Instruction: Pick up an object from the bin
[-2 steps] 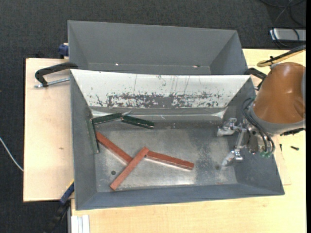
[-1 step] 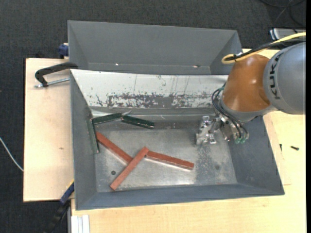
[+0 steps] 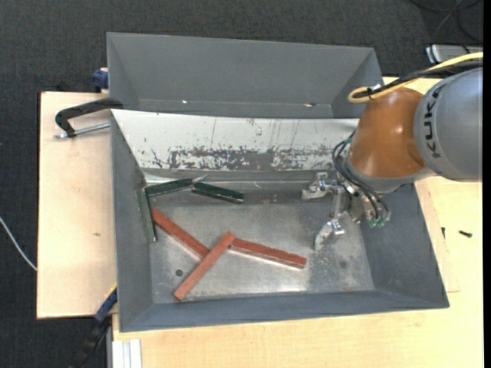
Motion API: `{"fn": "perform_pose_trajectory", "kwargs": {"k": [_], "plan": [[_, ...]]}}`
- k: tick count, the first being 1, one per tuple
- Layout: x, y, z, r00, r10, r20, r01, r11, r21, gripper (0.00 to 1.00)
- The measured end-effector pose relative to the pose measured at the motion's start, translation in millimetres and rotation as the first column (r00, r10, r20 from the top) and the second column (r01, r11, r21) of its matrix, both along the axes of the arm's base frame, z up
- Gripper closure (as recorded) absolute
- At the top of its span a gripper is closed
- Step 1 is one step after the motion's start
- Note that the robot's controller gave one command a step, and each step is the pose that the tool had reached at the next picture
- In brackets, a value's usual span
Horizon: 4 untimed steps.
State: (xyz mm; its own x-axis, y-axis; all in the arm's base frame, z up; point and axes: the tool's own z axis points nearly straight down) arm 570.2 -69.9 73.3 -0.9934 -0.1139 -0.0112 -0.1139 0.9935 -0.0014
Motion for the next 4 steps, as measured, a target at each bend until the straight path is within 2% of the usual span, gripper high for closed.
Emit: {"fn": "perform_pose_trajectory", "kwargs": {"k": [1, 2, 3, 4], "plan": [[-0.1, 0, 0, 1.000, 0.000, 0.000, 0.000, 1.000, 0.000, 0.00], [-29.0, 29, 11, 0.997, 0.081, -0.011, -0.081, 0.997, -0.002, 0.00], [-56.7, 59, 10, 0.993, -0.118, -0.011, 0.118, 0.993, 0.002, 1.00], [-56.7, 59, 10, 0.993, -0.118, -0.011, 0.118, 0.993, 0.001, 1.00]]}}
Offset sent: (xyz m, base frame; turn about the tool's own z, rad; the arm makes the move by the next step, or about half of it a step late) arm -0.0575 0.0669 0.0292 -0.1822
